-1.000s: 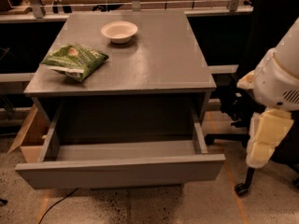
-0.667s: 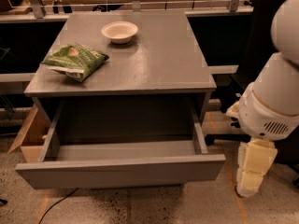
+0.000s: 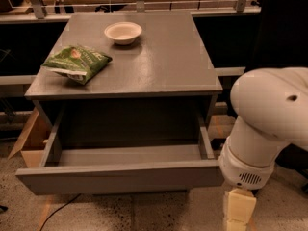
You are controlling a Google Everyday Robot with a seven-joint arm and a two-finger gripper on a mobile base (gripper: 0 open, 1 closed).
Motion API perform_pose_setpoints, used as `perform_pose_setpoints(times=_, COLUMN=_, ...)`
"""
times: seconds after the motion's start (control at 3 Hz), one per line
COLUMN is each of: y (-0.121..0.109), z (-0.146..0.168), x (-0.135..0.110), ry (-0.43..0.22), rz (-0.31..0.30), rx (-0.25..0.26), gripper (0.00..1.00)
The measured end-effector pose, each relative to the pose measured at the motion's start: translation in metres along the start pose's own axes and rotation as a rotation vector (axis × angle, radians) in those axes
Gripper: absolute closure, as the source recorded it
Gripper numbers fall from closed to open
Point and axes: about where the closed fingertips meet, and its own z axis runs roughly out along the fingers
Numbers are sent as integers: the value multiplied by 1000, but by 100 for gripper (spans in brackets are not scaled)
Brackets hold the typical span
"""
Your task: Close top drawer
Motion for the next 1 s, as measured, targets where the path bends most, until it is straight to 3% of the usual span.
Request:
perform_pose_setpoints(times=0.67, y=23, z=68, x=-11, ry=-28, rz=51, rx=-86, gripper=42)
perform_pose_setpoints(times=1.0, y=23, z=66, x=-10, ry=-26, rz=50, rx=-80, gripper=65)
